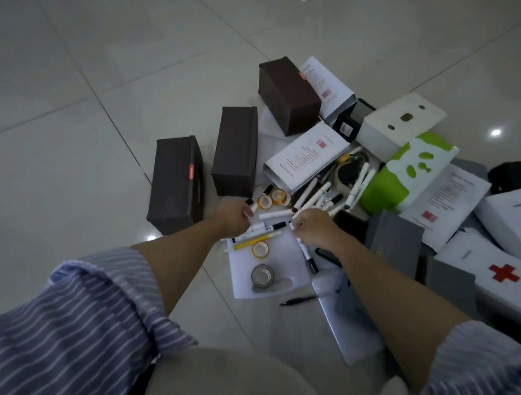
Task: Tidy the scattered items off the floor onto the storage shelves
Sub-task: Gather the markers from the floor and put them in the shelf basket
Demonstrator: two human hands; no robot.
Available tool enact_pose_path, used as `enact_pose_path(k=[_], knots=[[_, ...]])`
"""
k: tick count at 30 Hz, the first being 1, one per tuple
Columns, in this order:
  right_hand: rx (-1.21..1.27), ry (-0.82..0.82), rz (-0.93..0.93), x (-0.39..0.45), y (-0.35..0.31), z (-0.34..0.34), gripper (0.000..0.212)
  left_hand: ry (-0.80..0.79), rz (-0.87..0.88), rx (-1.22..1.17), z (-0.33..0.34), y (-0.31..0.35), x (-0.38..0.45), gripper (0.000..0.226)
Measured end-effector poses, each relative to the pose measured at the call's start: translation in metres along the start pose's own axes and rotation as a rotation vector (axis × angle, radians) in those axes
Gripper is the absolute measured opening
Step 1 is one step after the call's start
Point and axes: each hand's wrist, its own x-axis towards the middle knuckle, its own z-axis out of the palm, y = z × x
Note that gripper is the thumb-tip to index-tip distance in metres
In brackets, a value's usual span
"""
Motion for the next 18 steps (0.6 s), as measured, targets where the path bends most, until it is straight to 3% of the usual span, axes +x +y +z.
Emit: enact_pose_path(k=[5, 9, 14, 18], knots=[[-0.439, -0.089, -0.137, -0.019, 0.025, 0.027, 0.027, 0.044, 0.048, 0.158, 0.024, -0.015, 0.003, 0.036], [-0.665, -0.189, -0.224, -0.017, 0.024, 0.048, 0.016, 0.098, 0.104, 0.198, 0.042, -0.025, 0.008, 0.045], [-0.612, -0.111, -0.233, 0.001, 0.021, 0.057, 0.024, 0.126, 0.103, 0.223, 0.060, -0.032, 0.013, 0.047], [-0.591, -0.014, -0.265, 0.016, 0.007, 0.068, 0.026, 0.158, 0.110, 0.372, 0.068, -0.034, 0.020, 0.048]])
